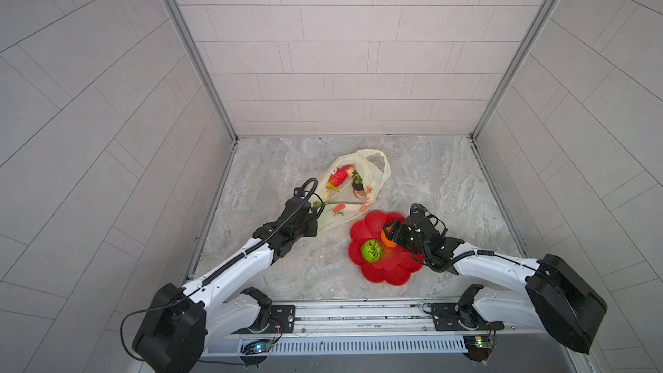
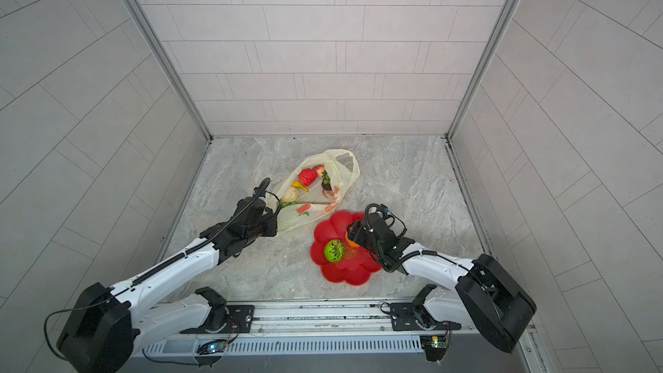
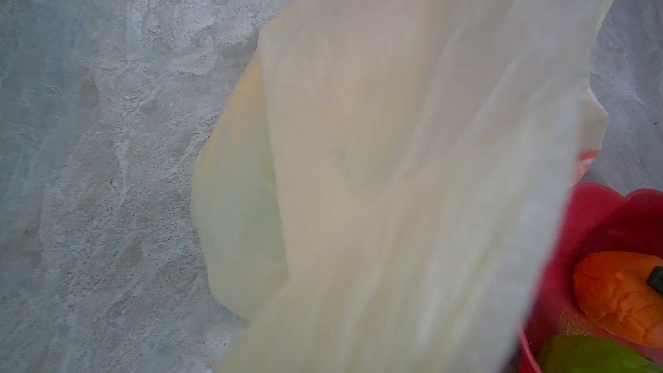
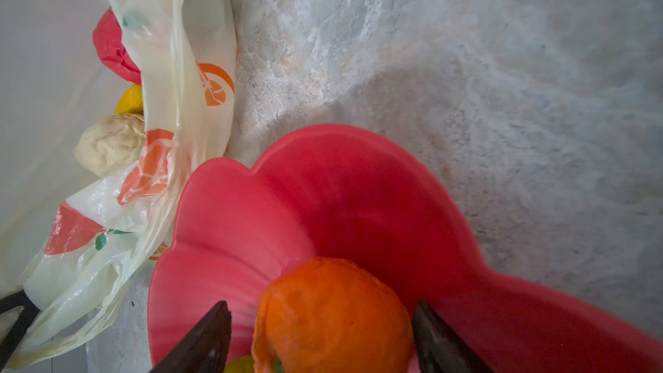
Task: Take fruits out of the plastic bag
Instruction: Place the fruit on the plate.
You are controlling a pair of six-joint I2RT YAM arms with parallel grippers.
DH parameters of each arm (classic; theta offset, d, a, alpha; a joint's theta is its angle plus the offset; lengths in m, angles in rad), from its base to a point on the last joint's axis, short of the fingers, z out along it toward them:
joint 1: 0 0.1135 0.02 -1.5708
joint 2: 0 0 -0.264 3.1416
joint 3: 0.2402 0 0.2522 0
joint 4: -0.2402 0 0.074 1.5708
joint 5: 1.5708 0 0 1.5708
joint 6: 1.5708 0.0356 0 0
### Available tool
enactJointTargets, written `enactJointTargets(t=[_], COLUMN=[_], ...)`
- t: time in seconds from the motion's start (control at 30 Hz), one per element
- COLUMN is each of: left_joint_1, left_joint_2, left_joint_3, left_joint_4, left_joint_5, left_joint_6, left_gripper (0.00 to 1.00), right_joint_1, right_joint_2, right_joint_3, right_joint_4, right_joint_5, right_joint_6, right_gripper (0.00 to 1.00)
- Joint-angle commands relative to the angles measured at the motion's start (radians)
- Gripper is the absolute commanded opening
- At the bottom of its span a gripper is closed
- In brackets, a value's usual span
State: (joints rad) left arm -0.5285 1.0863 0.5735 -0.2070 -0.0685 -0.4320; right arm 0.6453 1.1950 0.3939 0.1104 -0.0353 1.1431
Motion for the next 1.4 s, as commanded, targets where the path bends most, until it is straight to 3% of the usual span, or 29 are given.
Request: enactJointTargets(t=[0.0, 0.33, 0.87, 1.0, 1.23, 1.37], left_joint_1=[0.000, -0.001, -0.002, -0.005, -0.013, -0.013], left_joint_2=[-0.003, 0.012, 0.037, 0.034, -0.023, -0.081], left_joint_3=[0.007, 0.009, -0.009, -0.022, -0.060, -0.067], left_joint_4=[0.000, 0.006, 0.048, 0.044, -0.028, -0.072], left_joint_5=[-0.003, -0.001, 0.032, 0.031, 0.001, -0.011], left_joint_6=[0.011, 0.010, -0.027, -0.048, -0.124, -0.134], left_gripper=[0.00, 0.00, 0.00, 0.00, 0.00, 0.00], right_joint_1=[-0.001, 0.071, 0.099, 0.099, 0.099, 0.099], right_joint_2=[-0.034, -0.134, 0.104, 0.096, 0.026, -0.019], right_joint_3=[0.020, 0.071, 0.185, 0.206, 0.370, 0.386], right_joint_4=[-0.140, -0.303, -0.190, -0.226, -0.435, -0.369], right_joint_5=[0.057, 0.127, 0.040, 0.072, 0.203, 0.200], right_joint_6=[-0.006, -0.003, -0.061, -0.078, -0.290, -0.431], right_gripper=[0.80, 0.73, 0.70, 0.75, 0.79, 0.79])
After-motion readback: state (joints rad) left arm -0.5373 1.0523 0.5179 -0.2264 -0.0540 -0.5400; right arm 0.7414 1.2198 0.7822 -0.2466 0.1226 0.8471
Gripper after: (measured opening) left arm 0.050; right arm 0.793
